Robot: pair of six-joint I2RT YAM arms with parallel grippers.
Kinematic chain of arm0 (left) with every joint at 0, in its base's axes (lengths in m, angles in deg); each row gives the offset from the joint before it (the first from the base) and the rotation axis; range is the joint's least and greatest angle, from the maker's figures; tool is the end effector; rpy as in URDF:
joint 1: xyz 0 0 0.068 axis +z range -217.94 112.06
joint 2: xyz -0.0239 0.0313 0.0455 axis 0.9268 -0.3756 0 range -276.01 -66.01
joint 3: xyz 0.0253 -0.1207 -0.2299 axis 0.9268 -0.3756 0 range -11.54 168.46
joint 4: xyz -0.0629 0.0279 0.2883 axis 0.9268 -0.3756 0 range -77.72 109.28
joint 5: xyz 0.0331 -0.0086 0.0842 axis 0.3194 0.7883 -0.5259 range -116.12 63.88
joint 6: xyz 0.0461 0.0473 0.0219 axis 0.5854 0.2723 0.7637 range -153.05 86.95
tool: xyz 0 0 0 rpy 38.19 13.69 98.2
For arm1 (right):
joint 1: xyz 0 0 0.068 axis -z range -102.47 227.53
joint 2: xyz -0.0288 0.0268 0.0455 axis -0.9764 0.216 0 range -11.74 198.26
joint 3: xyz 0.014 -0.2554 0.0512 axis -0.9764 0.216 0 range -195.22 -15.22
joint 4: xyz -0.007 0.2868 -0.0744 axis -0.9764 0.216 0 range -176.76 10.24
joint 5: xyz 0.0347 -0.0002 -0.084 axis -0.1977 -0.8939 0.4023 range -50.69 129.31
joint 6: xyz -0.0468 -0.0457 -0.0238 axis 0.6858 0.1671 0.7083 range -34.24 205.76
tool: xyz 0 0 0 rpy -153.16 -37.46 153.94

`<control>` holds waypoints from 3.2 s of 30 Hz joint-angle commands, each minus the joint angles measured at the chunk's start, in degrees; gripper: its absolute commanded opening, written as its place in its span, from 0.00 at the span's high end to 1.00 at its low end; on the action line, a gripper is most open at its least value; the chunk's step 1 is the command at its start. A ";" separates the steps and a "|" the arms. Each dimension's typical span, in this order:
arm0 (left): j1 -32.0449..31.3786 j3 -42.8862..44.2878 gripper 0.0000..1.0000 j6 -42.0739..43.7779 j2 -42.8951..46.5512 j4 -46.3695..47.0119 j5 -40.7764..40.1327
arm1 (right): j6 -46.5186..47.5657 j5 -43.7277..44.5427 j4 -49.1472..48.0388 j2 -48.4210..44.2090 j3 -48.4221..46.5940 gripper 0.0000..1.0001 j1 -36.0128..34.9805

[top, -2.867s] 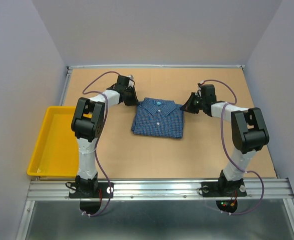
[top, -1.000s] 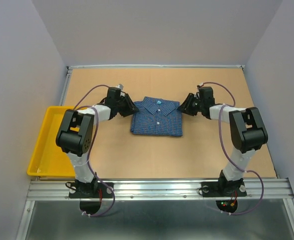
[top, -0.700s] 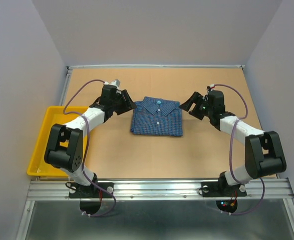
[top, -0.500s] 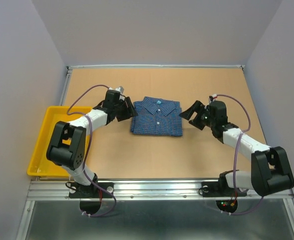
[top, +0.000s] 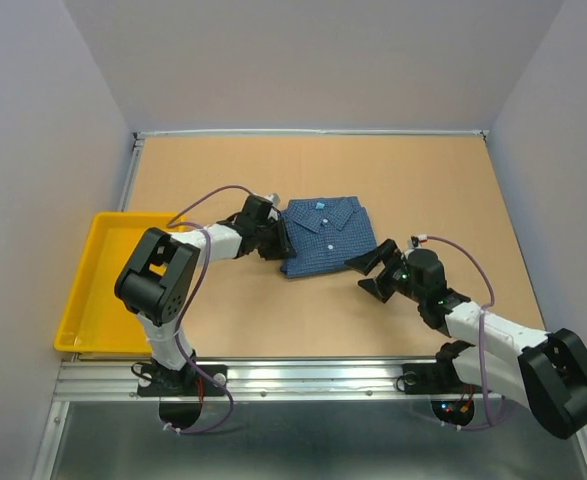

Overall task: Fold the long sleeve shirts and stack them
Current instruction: Neatly place the folded shirt to the corner

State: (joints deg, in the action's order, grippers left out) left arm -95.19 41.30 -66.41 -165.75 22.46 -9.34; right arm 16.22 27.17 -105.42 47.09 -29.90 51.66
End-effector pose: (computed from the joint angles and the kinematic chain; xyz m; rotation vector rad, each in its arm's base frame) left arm 0.3407 -0.1939 0.1080 0.0236 2.4589 -0.8418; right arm 0.2203 0.1199 0.1197 0.6944 2.1376 1.2070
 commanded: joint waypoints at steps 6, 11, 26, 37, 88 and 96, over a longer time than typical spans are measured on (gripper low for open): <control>-8.52 -1.07 0.73 -9.61 -2.03 7.72 6.08 | -12.02 11.87 -12.28 6.47 3.95 0.03 -1.99; -8.97 -2.39 0.73 -11.37 -1.07 9.56 6.16 | -15.28 18.03 -13.34 9.71 5.54 0.02 -2.08; -7.74 -6.25 0.39 -11.11 5.69 6.67 4.76 | -17.83 19.08 -18.35 27.83 -1.58 0.29 -1.99; 10.16 -5.30 0.37 2.66 25.55 -5.89 0.55 | -16.68 19.26 -18.35 33.89 -8.96 0.99 3.70; 26.72 13.68 0.09 14.64 54.37 -27.68 -13.42 | 27.25 6.51 33.66 22.32 -57.30 0.00 40.72; 23.47 30.21 0.01 13.95 63.70 -44.57 -35.21 | 39.47 17.74 55.12 -7.22 -68.54 0.00 36.43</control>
State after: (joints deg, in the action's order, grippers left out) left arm -70.03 67.77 -51.79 -104.33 -12.08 -31.99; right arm 48.29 36.13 -63.34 48.32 -92.87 91.81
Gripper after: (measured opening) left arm 0.986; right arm 0.998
